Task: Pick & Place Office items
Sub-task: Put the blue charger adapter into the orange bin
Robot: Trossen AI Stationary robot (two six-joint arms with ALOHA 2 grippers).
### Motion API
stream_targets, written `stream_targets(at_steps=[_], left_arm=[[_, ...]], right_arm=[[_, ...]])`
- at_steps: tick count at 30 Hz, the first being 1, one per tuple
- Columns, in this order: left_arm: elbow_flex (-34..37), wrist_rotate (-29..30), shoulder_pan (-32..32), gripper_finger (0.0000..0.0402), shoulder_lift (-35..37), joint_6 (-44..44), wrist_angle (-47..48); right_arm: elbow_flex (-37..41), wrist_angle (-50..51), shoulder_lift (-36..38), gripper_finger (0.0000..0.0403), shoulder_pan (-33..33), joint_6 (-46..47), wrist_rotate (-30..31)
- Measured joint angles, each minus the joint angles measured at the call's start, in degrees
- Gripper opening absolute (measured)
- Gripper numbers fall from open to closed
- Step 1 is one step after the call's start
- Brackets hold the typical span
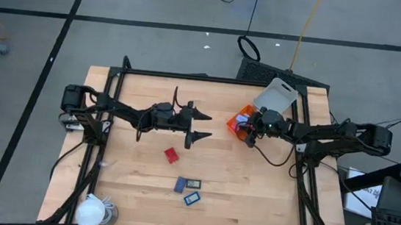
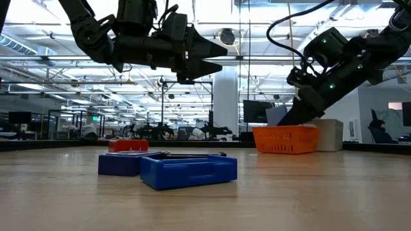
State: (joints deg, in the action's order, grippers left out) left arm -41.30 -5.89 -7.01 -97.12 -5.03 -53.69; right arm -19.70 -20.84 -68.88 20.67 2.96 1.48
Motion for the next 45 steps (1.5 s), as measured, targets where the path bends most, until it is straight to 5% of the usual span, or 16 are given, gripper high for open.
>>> stream_targets(at_steps=[32, 38, 45], left_arm=[[0.01, 0.04, 0.0, 0.032, -0.02, 0.1, 1.27], [0.01, 0.04, 0.0, 0.0308, -0.02, 0.1, 1.27], [0.01, 0.04, 0.0, 0.0311, -0.02, 0.08, 1.25]], right_arm=[[-0.09, -2.73, -6.01, 0.0119, 0.0, -2.09, 1.34], [-0.04, -3.69, -6.05, 0.0119, -0.04, -2.16, -4.87], [-0.04, -3.28, -6.05, 0.012, -0.04, -2.62, -1.08]])
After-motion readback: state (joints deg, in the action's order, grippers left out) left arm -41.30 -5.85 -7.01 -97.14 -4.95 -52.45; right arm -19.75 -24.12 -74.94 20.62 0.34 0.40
